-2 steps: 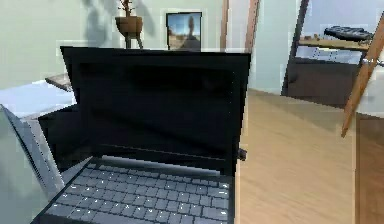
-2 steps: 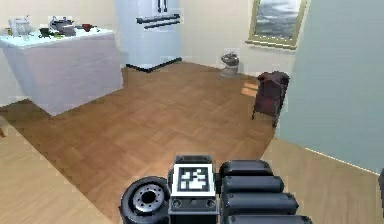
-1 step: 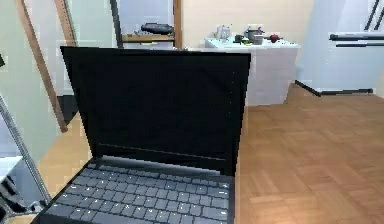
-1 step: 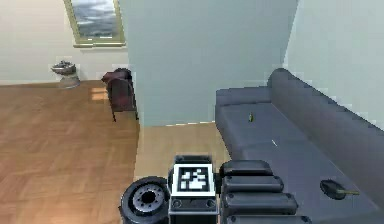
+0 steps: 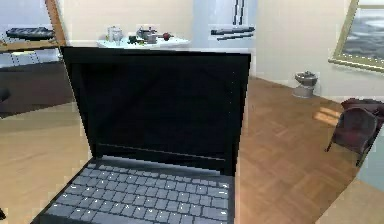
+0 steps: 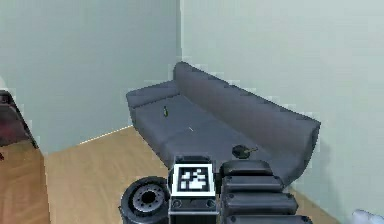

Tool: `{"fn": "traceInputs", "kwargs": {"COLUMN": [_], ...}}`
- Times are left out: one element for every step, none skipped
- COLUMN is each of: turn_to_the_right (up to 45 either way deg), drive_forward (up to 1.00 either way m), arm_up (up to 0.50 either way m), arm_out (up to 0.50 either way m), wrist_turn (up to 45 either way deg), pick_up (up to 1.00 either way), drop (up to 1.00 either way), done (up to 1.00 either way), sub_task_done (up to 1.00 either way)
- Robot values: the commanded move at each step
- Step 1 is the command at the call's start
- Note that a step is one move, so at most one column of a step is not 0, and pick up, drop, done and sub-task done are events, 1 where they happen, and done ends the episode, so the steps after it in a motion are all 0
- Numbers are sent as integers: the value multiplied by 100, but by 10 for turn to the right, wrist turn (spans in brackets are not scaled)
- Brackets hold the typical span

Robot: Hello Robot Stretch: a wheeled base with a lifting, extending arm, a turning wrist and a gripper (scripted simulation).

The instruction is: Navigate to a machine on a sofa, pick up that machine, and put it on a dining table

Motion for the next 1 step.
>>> {"fn": "traceInputs", "kwargs": {"turn_to_the_right": [-450], "drive_forward": [0], "arm_up": [0], "arm_out": [0], "wrist_turn": [0], "pick_up": [0], "drop": [0], "done": [0], "sub_task_done": [0]}}
